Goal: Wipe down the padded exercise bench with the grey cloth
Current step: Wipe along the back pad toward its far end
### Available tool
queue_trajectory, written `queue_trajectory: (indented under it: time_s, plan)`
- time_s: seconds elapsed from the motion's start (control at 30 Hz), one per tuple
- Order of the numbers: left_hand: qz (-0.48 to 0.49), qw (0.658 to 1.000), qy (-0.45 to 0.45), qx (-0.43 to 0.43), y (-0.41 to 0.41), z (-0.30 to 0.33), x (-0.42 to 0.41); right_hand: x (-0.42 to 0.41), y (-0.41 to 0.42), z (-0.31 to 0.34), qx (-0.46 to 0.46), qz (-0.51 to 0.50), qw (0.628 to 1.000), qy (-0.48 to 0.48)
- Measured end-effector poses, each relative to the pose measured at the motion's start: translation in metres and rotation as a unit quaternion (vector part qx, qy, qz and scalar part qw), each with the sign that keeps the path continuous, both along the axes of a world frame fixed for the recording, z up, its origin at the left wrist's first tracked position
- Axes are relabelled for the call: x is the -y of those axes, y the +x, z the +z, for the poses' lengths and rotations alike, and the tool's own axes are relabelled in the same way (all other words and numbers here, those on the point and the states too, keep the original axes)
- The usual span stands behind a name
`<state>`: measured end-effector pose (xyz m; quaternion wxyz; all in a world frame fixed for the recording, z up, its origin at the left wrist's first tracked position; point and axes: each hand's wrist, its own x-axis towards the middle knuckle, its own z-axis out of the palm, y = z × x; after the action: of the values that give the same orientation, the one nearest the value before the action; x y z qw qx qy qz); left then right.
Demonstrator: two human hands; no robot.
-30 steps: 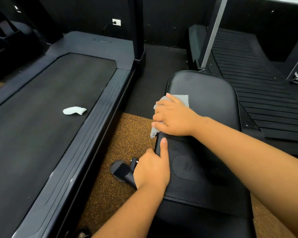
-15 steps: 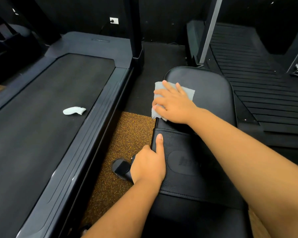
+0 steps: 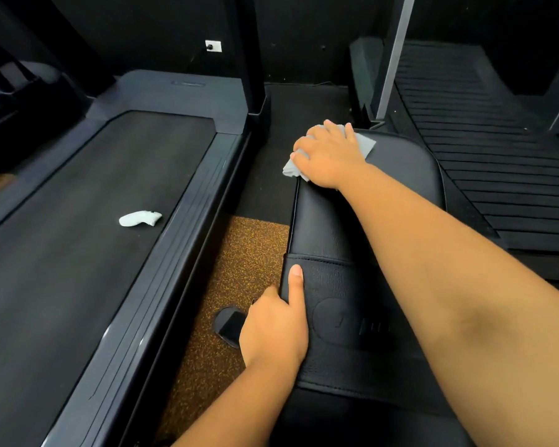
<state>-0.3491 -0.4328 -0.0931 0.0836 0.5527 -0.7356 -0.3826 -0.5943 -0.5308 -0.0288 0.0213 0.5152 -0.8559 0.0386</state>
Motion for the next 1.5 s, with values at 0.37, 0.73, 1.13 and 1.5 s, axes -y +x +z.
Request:
queue_trajectory:
  time_s: [0.37, 0.73, 1.13, 1.5]
  plan:
    - [0.0, 1.0, -0.006, 0.004, 0.0, 0.003, -0.001, -0.031, 0.021, -0.012, 0.002, 0.041, 0.998, -0.037]
    - [-0.048, 0.998, -0.027, 0.037, -0.018, 0.025, 0.022, -0.067, 0.028, -0.016, 0.038, -0.054, 0.997, -0.041]
    - [-0.039, 0.995, -0.092, 0.01, -0.121, 0.042, 0.07, -0.067, -0.033, -0.006, 0.041, -0.151, 0.986, -0.051]
    - [-0.026, 0.979, -0.202, -0.005, -0.124, 0.024, 0.069, 0.005, -0.048, 0.015, 0.009, -0.164, 0.986, -0.025]
